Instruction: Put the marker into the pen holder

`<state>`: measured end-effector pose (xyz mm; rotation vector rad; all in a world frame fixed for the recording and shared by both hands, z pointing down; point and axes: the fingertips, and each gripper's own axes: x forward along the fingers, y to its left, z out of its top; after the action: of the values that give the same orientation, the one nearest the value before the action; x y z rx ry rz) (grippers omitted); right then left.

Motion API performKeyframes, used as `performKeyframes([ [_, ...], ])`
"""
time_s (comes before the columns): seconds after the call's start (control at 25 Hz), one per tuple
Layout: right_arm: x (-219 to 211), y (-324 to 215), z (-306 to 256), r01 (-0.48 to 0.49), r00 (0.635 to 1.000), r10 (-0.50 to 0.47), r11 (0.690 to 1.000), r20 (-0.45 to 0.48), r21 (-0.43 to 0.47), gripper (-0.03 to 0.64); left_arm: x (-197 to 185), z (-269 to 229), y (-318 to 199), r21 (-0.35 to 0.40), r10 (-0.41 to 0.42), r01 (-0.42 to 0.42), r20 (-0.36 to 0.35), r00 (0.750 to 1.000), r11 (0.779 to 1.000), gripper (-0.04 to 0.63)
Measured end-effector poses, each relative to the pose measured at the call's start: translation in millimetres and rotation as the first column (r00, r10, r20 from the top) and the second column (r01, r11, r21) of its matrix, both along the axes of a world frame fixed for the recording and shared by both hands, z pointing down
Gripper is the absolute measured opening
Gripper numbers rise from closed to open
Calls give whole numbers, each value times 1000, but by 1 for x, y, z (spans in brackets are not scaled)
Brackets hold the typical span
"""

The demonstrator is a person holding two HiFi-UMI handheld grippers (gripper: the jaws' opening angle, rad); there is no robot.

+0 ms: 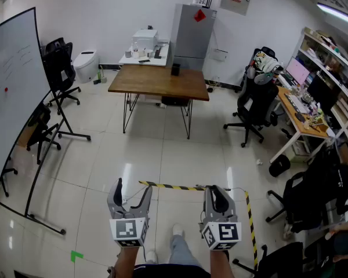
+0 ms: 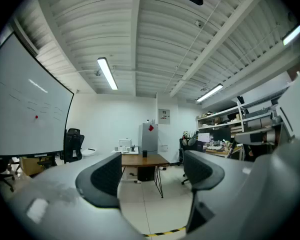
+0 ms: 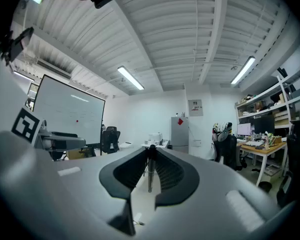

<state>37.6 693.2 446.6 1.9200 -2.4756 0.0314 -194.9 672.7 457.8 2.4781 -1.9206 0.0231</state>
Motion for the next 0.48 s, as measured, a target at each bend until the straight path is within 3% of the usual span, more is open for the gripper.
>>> performKeyframes([
  [0.2, 29, -49, 1, 20, 999, -19, 1000, 30, -11, 61, 40, -8, -42, -4, 13, -13, 5, 1000, 1000, 390],
  [0.48, 81, -154, -14, 50, 997, -52, 998, 60, 33, 61, 94, -32, -149, 50, -13, 12, 12, 1000, 999, 390],
])
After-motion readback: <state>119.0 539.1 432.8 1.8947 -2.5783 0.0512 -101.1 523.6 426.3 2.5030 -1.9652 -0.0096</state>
